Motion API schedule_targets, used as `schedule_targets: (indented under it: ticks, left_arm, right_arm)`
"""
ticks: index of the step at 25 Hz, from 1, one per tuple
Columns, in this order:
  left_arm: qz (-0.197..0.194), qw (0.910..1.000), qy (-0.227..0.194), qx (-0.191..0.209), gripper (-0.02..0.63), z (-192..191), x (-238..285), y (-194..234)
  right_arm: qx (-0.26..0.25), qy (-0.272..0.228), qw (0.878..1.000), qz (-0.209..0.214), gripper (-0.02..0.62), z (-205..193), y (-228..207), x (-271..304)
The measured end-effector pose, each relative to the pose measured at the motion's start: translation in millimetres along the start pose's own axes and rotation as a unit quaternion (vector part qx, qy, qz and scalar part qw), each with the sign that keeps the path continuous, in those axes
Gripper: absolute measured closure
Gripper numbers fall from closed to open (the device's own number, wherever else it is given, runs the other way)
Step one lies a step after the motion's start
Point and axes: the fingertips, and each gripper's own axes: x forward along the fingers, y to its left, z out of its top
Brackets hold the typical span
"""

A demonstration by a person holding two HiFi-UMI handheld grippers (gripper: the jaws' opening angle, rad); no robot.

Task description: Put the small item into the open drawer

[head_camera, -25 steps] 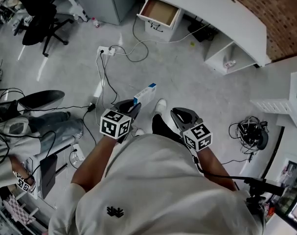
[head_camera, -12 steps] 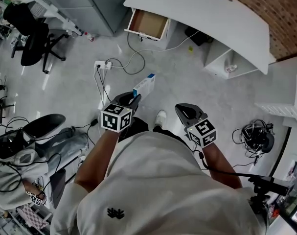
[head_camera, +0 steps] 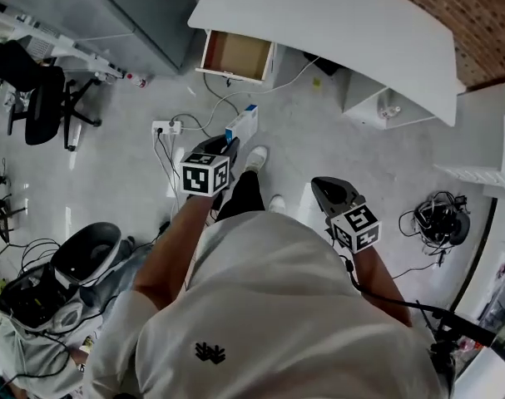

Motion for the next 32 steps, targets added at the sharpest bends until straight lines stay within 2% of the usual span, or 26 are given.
schedule_targets:
  ticks: [6,12,15,22,27,32]
  left_arm:
    - [0.016,0.9997,0.015,0.013,0.509,67,78,63]
    - [0.023,0.9985,0.049,0.002,0.509,109,174,127]
    - [0.017,0.997,0.076,0.006,0.509,118,218,145]
    - [0.037,0.994,0.102,0.016,0.509,141,304,180]
    - [0.05,0.9905,0.125,0.026,0.509,139,354,195]
    - [0.063,0.9869,0.147,0.019,0.509,126,401,209]
  right_arm:
    - [0.034,-0.002,0.997,-0.063,0.565,51,-57,21]
    - [0.084,0.015,0.99,-0.108,0.565,71,-97,56]
    - [0.113,0.024,0.984,-0.133,0.565,73,-108,66]
    - [0.152,0.029,0.971,-0.181,0.565,82,-145,73]
    - [0.182,0.041,0.961,-0.206,0.565,76,-153,73]
    - [0.204,0.057,0.953,-0.215,0.565,69,-158,77]
